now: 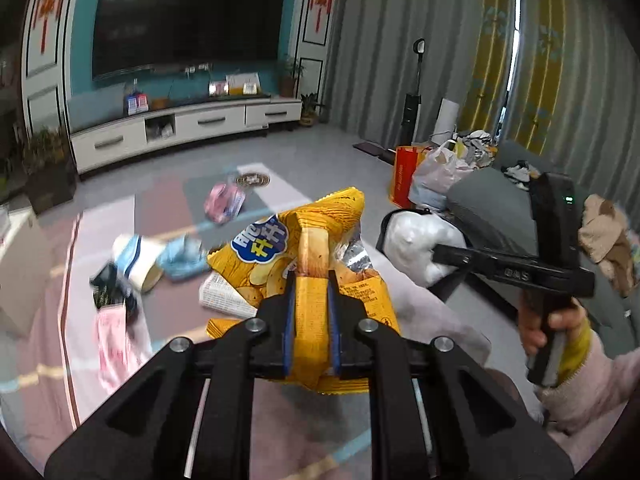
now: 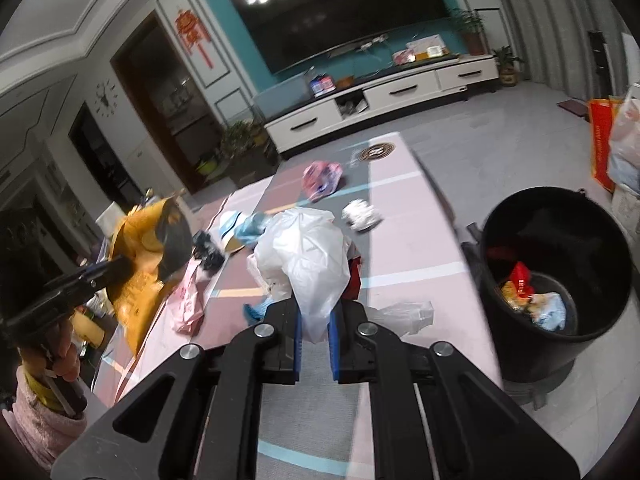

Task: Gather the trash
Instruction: 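Carry both bags over the black bin and open both tools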

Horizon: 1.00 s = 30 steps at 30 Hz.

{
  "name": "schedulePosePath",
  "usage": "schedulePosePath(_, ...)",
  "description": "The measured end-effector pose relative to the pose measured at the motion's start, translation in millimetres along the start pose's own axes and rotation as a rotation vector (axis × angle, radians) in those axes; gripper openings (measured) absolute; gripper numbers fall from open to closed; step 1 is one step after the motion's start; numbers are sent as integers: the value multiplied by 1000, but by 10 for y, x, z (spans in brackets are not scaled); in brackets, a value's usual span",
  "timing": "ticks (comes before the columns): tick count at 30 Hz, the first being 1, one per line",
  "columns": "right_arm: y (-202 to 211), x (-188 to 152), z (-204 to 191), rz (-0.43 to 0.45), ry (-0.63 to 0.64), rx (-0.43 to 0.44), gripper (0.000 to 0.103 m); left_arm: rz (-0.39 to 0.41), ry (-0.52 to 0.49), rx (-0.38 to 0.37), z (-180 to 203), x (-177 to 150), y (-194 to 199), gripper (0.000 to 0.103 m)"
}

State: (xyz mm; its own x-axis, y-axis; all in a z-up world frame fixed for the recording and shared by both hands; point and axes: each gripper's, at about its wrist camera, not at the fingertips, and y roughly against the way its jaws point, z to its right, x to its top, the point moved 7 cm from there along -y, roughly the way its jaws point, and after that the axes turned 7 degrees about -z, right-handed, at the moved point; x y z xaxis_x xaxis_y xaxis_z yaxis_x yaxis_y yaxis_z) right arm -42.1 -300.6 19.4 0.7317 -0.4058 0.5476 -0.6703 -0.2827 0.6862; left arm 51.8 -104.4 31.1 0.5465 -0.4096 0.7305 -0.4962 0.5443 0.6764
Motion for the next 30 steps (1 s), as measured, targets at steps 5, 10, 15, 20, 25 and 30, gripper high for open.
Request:
schedulePosePath(5, 242, 36, 413, 60, -70, -67, 11, -9, -26, -19, 391, 241, -326, 15)
schedulePosePath(10, 502, 44, 974, 124, -179, -142, 11, -25, -38, -65, 791, 486, -719, 15)
schedulePosePath(15, 563, 34, 1424, 153, -272, -179, 11, -39, -64, -106, 1217, 743, -1212, 15)
schedulePosePath(20, 506, 27, 1770, 162, -319, -227, 12, -84, -107, -124, 1615, 856, -1700, 15)
schedulePosePath(25, 421, 18, 2063, 151, -355, -258, 15, -140, -126, -130, 1849, 896, -2178, 16)
schedulePosePath(30, 308, -51, 2318, 112, -413, -282, 36, -177, -135, -116, 1964, 869, -2473, 54)
